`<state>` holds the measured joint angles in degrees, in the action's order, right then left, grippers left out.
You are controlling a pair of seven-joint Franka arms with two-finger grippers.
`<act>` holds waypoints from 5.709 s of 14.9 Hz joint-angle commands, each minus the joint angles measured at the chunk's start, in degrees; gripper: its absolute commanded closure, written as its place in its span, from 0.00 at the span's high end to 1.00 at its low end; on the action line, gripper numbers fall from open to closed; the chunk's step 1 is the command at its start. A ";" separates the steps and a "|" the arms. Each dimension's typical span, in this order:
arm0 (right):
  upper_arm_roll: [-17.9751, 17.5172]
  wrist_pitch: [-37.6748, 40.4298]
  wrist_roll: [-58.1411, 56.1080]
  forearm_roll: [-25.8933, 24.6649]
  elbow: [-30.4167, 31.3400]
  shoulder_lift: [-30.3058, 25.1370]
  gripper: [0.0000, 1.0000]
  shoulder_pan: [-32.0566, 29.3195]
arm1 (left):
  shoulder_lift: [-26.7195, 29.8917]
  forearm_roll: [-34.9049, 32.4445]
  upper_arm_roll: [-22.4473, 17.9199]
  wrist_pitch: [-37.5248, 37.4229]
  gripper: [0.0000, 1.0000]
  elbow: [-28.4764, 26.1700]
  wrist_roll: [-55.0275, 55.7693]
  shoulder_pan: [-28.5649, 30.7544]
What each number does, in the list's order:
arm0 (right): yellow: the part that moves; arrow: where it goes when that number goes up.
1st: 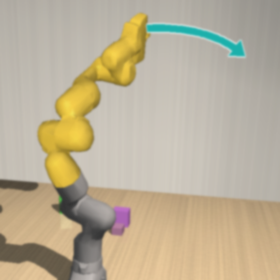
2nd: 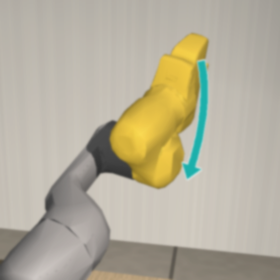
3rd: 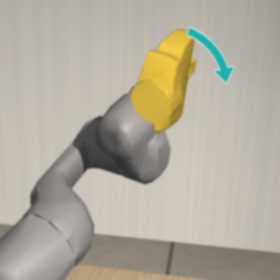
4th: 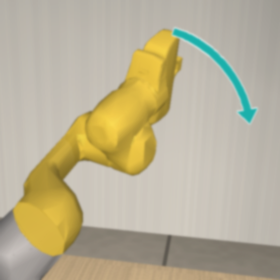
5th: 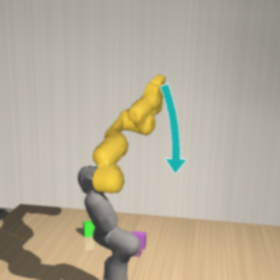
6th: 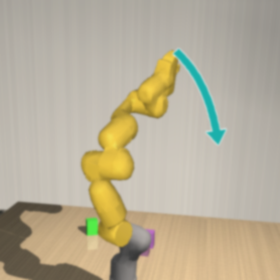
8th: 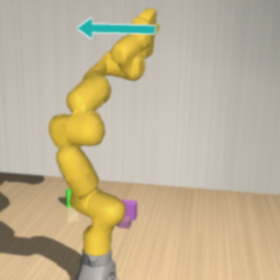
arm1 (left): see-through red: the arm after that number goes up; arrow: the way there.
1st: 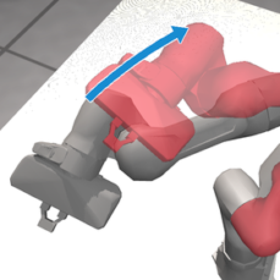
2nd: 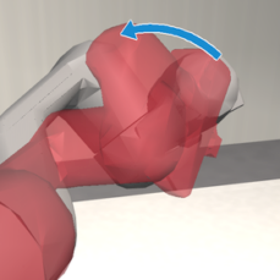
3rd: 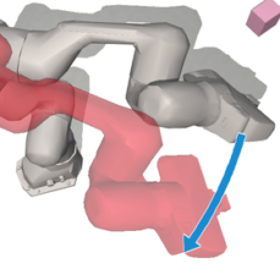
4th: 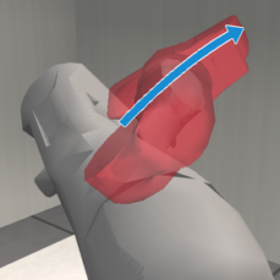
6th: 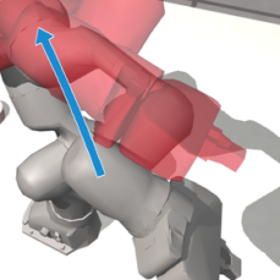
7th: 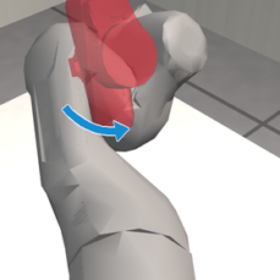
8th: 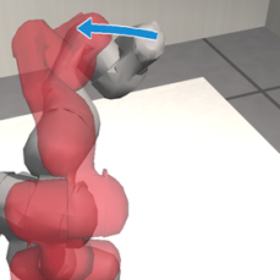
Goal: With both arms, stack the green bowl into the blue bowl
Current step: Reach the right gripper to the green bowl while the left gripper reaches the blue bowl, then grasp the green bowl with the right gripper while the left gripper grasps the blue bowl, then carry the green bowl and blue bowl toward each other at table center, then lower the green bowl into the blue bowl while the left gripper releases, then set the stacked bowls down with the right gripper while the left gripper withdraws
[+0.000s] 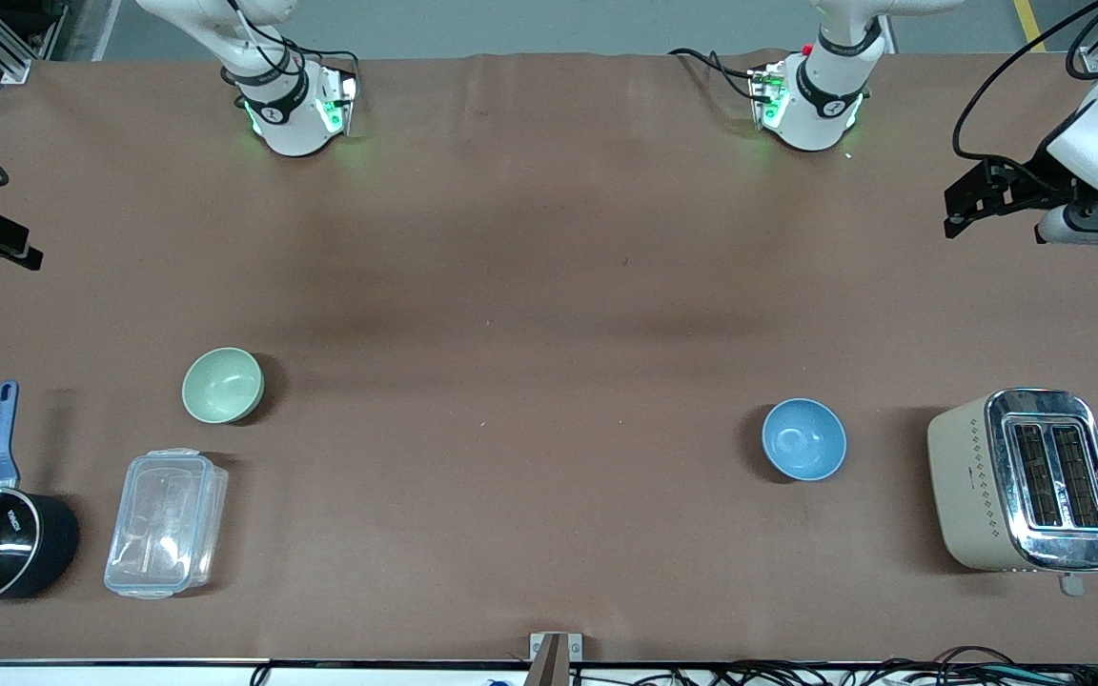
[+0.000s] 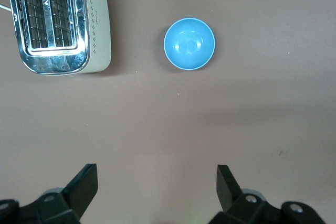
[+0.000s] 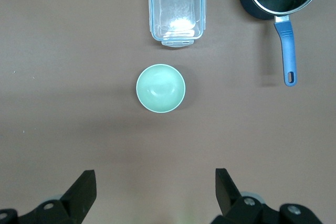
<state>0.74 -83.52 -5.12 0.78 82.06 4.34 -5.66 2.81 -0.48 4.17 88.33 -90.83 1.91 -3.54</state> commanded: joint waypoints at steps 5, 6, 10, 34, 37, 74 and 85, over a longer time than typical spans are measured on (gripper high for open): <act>0.31 -1.21 0.20 -0.61 1.26 -0.92 1.00 0.65 | -6.56 0.21 -0.04 0.25 1.00 2.32 0.20 -0.24; 0.40 -1.21 0.20 -0.61 1.26 -0.91 1.00 0.56 | -9.63 0.21 0.05 3.22 1.00 3.36 0.20 -0.41; 0.58 -5.49 -0.06 -0.61 7.12 -0.83 1.00 -0.05 | -19.04 0.04 0.14 15.34 1.00 3.38 0.20 -0.68; 0.67 -78.38 -4.55 -3.60 48.37 17.98 0.99 -1.99 | -38.59 0.12 0.40 47.28 0.00 -8.05 3.53 1.26; 0.66 -77.85 -4.02 -3.60 48.29 17.98 0.39 -1.99 | -35.87 0.12 4.34 46.06 0.00 -7.96 8.18 1.17; 0.31 -42.51 57.31 -2.10 20.69 19.29 0.00 41.50 | -30.95 -4.08 14.03 34.03 1.00 4.17 43.97 -9.93; 0.40 -48.76 63.83 -2.72 20.25 23.61 0.00 45.29 | -13.46 -11.13 14.46 10.66 1.00 5.04 23.60 4.84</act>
<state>0.83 -131.64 56.76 -1.56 103.36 26.95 38.84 -15.34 -11.55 18.29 103.82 -84.43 29.30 -0.49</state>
